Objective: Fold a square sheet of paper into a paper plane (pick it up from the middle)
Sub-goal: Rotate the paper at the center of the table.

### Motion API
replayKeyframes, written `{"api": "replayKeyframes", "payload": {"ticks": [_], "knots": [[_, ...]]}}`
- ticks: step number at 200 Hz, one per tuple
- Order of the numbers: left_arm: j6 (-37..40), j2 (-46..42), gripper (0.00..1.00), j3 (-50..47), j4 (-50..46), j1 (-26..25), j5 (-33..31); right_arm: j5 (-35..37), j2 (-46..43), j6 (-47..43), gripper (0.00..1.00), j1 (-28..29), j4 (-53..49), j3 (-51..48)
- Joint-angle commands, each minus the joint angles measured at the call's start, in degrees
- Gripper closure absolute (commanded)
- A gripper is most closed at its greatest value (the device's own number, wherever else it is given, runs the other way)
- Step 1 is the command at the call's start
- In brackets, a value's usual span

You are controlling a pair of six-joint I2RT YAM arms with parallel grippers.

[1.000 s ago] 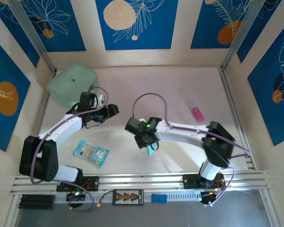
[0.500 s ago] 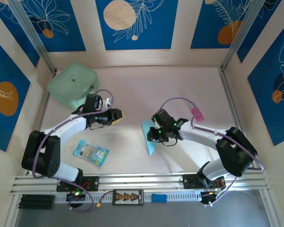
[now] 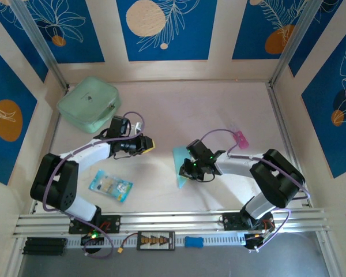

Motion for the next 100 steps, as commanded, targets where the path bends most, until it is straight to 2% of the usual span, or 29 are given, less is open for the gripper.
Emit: {"api": "replayKeyframes", "payload": {"ticks": [1,41,69,100], "knots": [[2.30,0.67,0.80,2.14,-3.59,-0.45,1.11,2.56,2.82,10.23,0.84,2.19,3.53,-1.54],[1.48,0.55,0.80,0.92,-1.30,-0.62,1.98,6.57,3.71,16.49,0.84,5.71,5.75,0.88],[2.27,0.77,0.82,1.25,-1.66,-1.14,2.90,7.88,-0.15,13.01,0.80,6.16,5.11,2.36],[0.95,2.57,0.86,2.44,0.08,-2.82,3.76,7.35,-5.27,6.70,0.75,3.95,2.21,2.09]]}}
